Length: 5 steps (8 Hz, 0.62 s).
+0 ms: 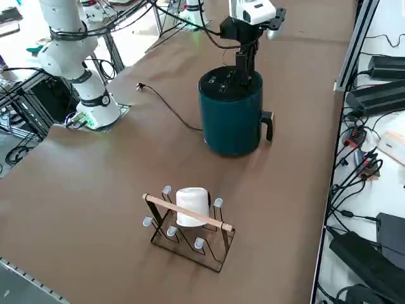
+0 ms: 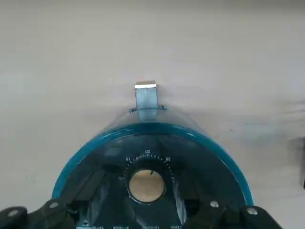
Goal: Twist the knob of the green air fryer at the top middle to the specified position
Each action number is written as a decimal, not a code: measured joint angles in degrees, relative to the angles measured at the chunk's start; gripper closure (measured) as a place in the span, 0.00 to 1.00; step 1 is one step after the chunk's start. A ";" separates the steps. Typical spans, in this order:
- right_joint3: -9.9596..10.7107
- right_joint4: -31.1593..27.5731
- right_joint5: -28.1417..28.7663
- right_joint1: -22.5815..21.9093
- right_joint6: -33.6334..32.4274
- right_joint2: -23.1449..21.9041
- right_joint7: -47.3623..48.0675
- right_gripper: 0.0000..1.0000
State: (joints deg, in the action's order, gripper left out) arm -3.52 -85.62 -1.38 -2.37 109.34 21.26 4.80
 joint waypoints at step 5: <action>0.05 -0.71 -0.02 -0.02 -1.58 0.24 -0.01 0.23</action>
State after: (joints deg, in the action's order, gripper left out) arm -3.47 -86.33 -1.40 -2.38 107.77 21.50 4.79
